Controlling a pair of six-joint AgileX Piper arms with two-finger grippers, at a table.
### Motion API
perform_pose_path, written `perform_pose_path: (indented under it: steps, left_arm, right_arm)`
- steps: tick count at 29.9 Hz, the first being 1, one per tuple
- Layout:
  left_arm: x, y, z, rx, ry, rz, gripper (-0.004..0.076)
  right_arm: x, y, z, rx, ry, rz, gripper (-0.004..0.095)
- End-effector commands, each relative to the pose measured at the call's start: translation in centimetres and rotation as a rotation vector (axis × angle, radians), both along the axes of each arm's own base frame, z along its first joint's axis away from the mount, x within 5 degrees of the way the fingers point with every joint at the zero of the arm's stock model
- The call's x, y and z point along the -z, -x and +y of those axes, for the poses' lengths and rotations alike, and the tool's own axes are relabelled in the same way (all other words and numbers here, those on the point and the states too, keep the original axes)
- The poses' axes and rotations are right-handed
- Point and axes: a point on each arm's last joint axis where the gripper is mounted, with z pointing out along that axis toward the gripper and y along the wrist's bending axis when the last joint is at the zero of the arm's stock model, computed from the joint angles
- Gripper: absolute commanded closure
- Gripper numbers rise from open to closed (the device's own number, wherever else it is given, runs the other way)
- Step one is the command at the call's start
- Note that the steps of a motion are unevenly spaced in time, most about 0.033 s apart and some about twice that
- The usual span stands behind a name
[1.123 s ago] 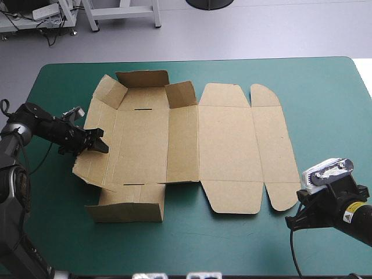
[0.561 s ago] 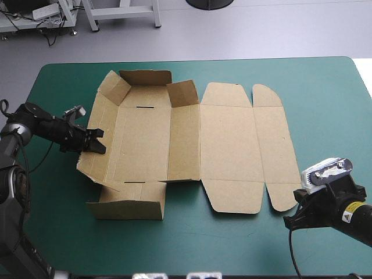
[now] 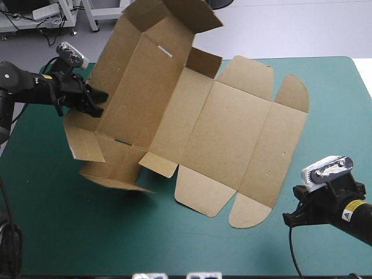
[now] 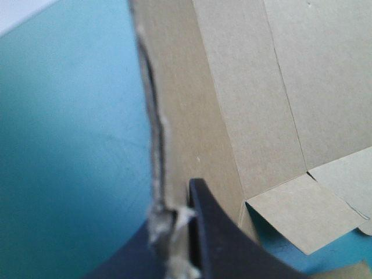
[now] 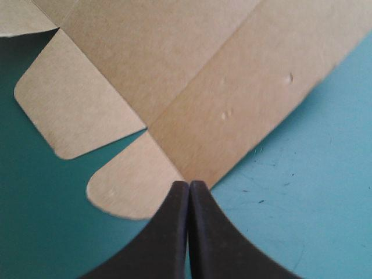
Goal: Fold the box
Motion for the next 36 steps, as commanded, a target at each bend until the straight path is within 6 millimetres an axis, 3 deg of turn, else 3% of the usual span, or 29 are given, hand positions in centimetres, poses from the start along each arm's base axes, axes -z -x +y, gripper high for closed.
perform_pose_path:
  steps: [1,7,12,21,25,31,36]
  left_arm:
    - [-4.1,3.1,-2.9,0.106,-0.127,-0.135,0.0731]
    - [-6.2,3.7,-6.3,0.086,-0.439,-0.343,0.0734]
    - [-6.3,3.9,-9.7,0.148,-0.558,-0.511,0.0734]
    - [-4.7,4.1,-14.8,0.211,-0.670,-0.763,0.0734]
    - [-2.2,4.3,-16.6,0.290,-0.726,-0.796,0.0734]
    - [1.9,5.2,-16.5,0.371,-0.821,-0.738,0.0734]
    - [2.9,6.4,-15.6,0.355,-0.791,-0.853,0.0734]
  right_arm:
    - [-1.6,-0.5,0.2,0.006,-0.053,-0.128,0.0926]
    - [-2.1,-0.9,0.3,0.015,-0.081,-0.196,0.0925]
    - [-3.4,-1.5,0.3,0.034,-0.128,-0.338,0.0926]
    - [-4.8,-1.9,0.1,0.043,-0.123,-0.512,0.0925]
    - [-5.4,-1.8,0.0,0.046,-0.123,-0.539,0.0926]
    - [-5.7,-2.0,-0.7,0.105,-0.075,-0.568,0.0925]
    - [-5.9,-2.2,-1.3,0.178,-0.069,-0.583,0.0925]
